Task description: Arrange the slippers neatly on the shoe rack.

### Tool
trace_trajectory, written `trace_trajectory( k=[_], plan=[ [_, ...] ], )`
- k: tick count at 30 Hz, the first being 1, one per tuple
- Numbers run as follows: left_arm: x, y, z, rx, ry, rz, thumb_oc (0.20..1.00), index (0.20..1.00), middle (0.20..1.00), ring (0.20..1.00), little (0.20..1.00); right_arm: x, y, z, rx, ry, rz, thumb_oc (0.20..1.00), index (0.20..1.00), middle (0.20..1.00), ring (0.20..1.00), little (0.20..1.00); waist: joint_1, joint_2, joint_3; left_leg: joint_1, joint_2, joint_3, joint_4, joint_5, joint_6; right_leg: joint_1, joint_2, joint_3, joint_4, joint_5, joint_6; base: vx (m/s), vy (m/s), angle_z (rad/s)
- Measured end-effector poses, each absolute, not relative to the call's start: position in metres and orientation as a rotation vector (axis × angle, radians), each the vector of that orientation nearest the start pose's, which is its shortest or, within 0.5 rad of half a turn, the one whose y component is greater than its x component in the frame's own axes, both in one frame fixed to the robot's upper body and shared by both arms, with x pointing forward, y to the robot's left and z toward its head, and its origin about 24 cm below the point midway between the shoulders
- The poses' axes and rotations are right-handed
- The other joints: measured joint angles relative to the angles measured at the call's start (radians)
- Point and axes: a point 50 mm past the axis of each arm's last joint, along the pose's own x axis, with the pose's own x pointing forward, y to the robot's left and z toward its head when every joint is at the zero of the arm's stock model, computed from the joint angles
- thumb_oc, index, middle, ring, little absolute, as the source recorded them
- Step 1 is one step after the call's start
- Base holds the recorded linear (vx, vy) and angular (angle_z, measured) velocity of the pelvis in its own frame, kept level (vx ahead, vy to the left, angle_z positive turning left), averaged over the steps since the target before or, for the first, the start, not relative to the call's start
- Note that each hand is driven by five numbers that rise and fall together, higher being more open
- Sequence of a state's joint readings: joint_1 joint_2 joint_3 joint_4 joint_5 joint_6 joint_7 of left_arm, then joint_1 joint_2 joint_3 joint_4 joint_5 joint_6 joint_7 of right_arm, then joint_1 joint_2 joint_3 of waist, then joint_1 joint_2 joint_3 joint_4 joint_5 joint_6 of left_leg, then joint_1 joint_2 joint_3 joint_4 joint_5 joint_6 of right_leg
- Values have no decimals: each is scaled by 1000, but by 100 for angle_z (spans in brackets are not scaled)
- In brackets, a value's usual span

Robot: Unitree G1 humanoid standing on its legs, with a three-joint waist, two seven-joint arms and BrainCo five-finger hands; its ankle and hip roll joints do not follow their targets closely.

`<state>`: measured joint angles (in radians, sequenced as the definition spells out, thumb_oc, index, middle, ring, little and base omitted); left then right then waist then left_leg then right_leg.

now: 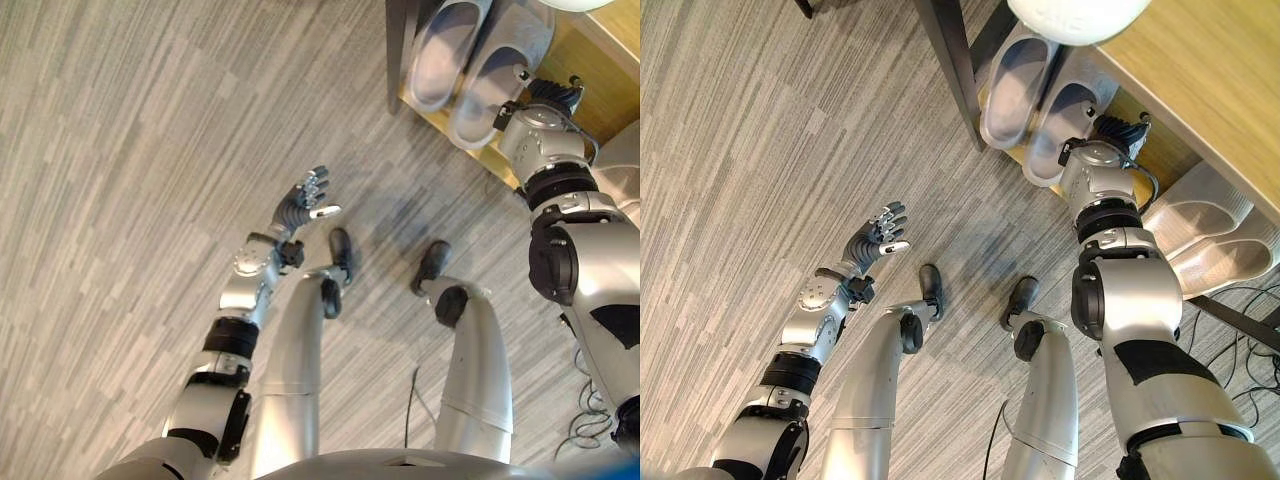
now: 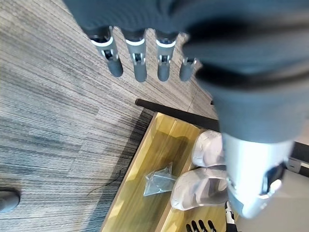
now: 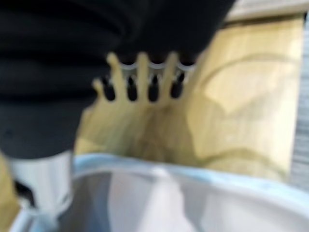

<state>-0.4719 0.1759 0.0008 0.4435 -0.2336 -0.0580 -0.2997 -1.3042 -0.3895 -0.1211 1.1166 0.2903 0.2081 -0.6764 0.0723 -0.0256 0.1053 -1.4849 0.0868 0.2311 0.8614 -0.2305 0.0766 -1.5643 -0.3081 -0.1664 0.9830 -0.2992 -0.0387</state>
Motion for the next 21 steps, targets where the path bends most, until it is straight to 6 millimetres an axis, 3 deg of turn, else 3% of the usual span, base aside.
trace_trajectory(
  k=[10,21],
  plan=[
    [337,151,78,-18,-56,-345,1000,1000,1000,1000,1000,413,-214,220,184,-42,-627,1000,1000,1000,1000,1000,-4,2,1,-2,16,0,11,0,0,1,17,1,-2,6,-8,-2,-14,-3],
    [337,156,75,4,-12,-344,1000,1000,1000,1000,1000,409,-200,216,246,-106,-517,1000,1000,1000,1000,1000,-18,5,3,-5,20,-1,-1,0,-1,1,26,0,-23,15,-5,0,-4,-1]
  ],
)
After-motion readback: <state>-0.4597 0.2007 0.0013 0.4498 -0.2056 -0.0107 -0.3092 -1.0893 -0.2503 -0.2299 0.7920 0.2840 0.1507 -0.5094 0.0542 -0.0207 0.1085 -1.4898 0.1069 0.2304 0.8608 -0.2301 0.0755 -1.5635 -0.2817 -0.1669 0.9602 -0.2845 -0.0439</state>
